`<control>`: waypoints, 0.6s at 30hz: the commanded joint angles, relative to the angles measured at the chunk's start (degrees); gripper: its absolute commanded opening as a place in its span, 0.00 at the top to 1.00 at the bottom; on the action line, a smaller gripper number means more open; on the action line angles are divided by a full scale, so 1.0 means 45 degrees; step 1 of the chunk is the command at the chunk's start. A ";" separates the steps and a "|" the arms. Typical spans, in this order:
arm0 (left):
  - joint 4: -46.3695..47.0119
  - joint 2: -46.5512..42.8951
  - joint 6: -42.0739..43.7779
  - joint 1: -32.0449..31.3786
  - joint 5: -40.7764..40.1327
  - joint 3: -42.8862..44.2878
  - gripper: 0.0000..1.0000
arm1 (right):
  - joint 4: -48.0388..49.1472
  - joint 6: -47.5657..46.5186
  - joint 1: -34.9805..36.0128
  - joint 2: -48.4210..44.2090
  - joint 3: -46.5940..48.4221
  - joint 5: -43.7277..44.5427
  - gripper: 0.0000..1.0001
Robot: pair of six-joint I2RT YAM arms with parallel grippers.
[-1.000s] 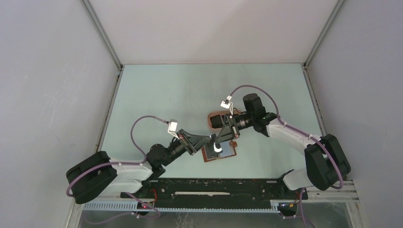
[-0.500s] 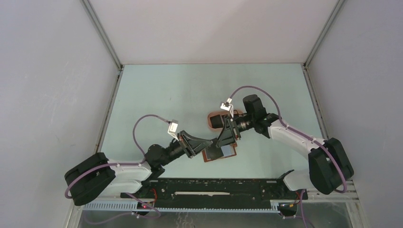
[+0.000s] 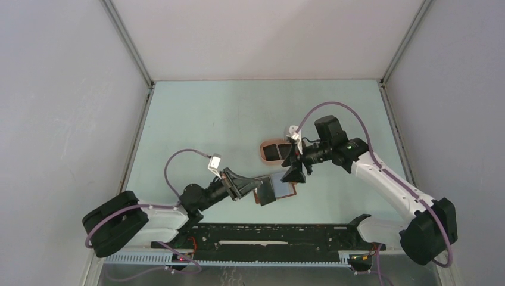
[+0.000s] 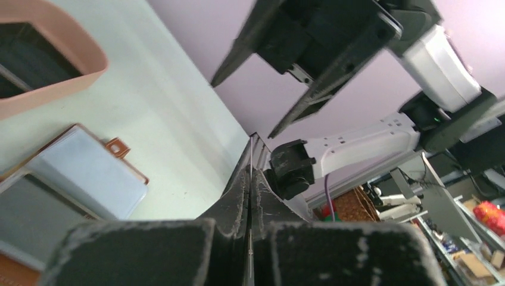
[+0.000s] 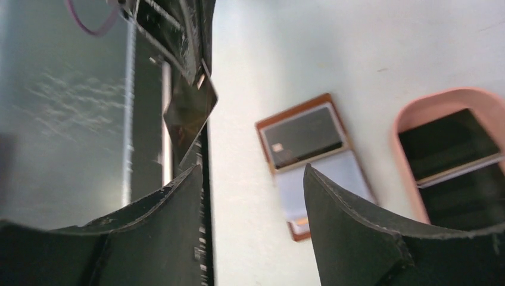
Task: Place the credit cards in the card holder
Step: Insert the credit card into the card holder.
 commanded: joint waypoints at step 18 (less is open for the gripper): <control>0.2081 0.6389 -0.1608 0.1644 -0.1245 0.0759 1.00 | 0.0754 -0.7295 0.1992 0.2020 -0.2084 0.5310 0.43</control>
